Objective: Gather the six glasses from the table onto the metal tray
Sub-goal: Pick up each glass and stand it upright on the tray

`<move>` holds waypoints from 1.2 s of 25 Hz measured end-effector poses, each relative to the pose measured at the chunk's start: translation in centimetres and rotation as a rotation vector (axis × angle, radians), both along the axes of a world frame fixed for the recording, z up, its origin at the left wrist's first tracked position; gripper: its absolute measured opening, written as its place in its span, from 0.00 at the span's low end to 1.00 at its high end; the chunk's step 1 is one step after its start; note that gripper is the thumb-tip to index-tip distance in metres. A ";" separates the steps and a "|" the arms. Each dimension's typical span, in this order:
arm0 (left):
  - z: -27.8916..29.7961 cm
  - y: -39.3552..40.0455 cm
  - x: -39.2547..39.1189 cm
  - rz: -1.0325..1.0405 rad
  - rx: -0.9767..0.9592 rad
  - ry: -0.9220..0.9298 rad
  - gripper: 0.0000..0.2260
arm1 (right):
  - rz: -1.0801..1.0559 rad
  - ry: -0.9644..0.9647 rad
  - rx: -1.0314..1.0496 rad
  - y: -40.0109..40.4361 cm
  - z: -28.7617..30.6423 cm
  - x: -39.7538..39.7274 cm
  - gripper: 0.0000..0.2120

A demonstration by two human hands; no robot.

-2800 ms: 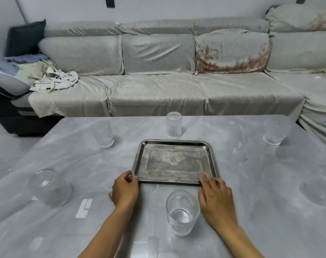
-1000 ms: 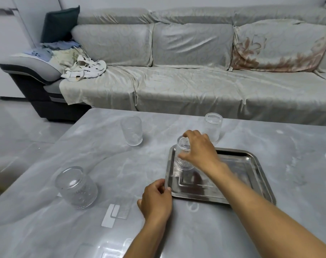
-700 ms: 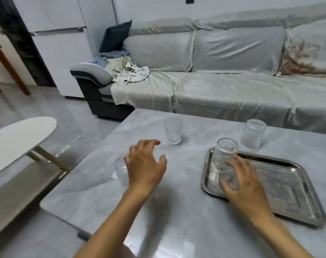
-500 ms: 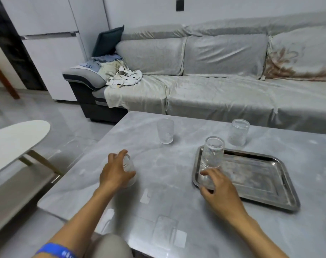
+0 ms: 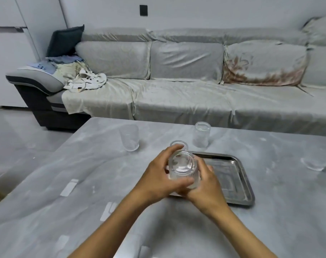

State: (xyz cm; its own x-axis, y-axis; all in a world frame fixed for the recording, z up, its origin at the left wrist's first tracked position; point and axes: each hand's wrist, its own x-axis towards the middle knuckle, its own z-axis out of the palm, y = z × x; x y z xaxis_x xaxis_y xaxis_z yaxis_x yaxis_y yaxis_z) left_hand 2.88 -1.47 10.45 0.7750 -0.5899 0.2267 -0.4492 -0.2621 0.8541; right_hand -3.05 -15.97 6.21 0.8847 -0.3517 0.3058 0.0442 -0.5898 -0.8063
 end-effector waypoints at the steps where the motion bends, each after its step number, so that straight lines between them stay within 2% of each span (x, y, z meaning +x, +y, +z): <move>1: -1.2 -0.2 1.0 -0.005 -0.097 0.140 0.29 | -0.065 0.018 0.032 -1.8 -0.4 0.0 0.40; 3: -4.1 -0.4 3.2 0.208 -0.146 0.314 0.22 | -0.171 0.030 0.164 -5.5 -1.3 0.8 0.38; 5: -6.9 -0.8 5.2 0.427 0.122 0.342 0.21 | -0.233 0.038 0.214 -8.3 -2.2 2.5 0.37; 7: -8.6 -1.2 6.2 0.421 0.306 0.351 0.20 | -0.243 0.076 0.178 -9.8 -3.1 4.4 0.39; 9: -9.3 -1.6 7.1 0.398 0.323 0.335 0.10 | -0.239 0.126 0.116 -10.4 -4.2 6.3 0.42; 11: -9.8 -1.7 7.9 0.367 0.335 0.313 0.11 | -0.226 0.154 0.083 -10.5 -5.1 8.0 0.44; 19: -11.2 -2.0 8.6 0.341 0.259 0.319 0.15 | -0.189 0.239 -0.004 -10.0 -7.2 9.3 0.43; 23: -10.3 -0.7 8.2 0.348 0.161 0.365 0.07 | -0.156 0.273 0.104 -9.4 -6.6 7.4 0.47; 24: -9.8 0.1 9.2 0.438 0.118 0.352 0.09 | -0.173 0.271 0.123 -9.0 -6.6 6.4 0.48; 26: -8.2 2.0 12.3 0.677 0.107 0.214 0.15 | -0.216 0.258 0.093 -8.1 -6.5 3.7 0.45; 28: -6.2 3.5 15.9 0.841 0.215 0.057 0.22 | -0.169 0.226 0.046 -6.8 -6.3 1.2 0.39; 30: -5.4 3.9 18.8 0.812 0.417 -0.029 0.26 | -0.073 0.230 0.014 -5.6 -5.7 -0.6 0.36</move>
